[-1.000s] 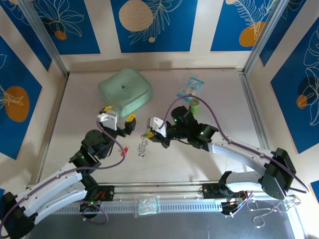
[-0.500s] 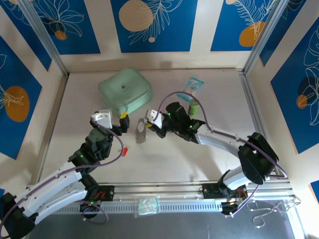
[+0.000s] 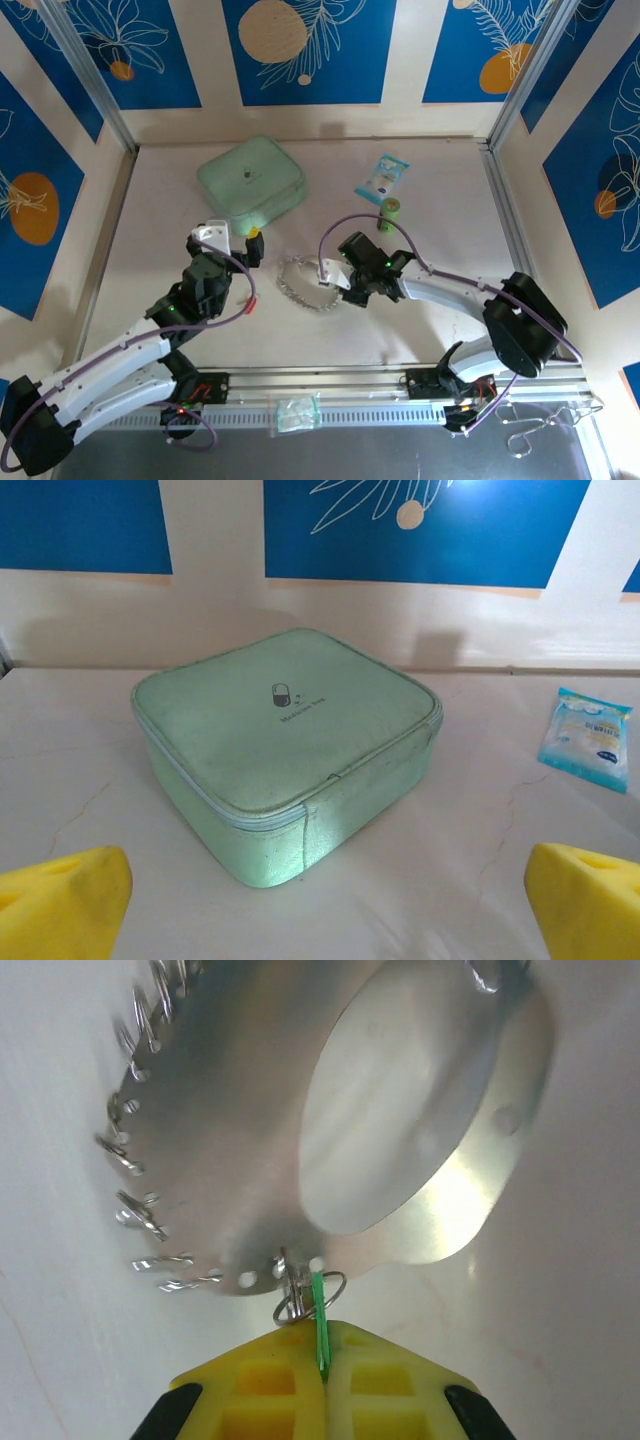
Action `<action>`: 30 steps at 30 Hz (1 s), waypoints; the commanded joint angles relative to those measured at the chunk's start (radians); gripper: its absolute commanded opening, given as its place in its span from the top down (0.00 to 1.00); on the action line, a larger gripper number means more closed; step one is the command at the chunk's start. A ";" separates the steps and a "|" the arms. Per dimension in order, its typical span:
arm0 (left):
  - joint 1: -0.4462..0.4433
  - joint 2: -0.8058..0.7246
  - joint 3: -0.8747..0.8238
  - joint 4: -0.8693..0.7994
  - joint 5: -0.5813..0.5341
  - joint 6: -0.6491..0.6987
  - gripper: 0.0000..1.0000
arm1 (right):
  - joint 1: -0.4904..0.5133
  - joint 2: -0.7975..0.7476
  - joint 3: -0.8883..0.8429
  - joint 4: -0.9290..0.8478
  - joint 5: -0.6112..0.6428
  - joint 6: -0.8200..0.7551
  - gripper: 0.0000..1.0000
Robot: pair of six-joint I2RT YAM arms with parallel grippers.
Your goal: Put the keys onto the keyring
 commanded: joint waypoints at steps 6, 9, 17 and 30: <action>0.018 -0.002 0.023 -0.048 0.014 -0.062 0.00 | 0.033 0.039 0.008 -0.188 0.142 -0.054 0.97; 0.020 -0.001 0.022 -0.063 0.024 -0.072 0.00 | 0.043 0.046 0.001 -0.224 0.195 -0.071 0.90; 0.038 0.000 0.026 -0.117 0.080 -0.088 0.00 | 0.030 -0.023 -0.009 -0.232 0.225 -0.082 0.70; 0.048 0.108 0.064 -0.239 0.241 -0.171 0.00 | -0.074 -0.385 -0.137 0.286 -0.211 0.663 0.57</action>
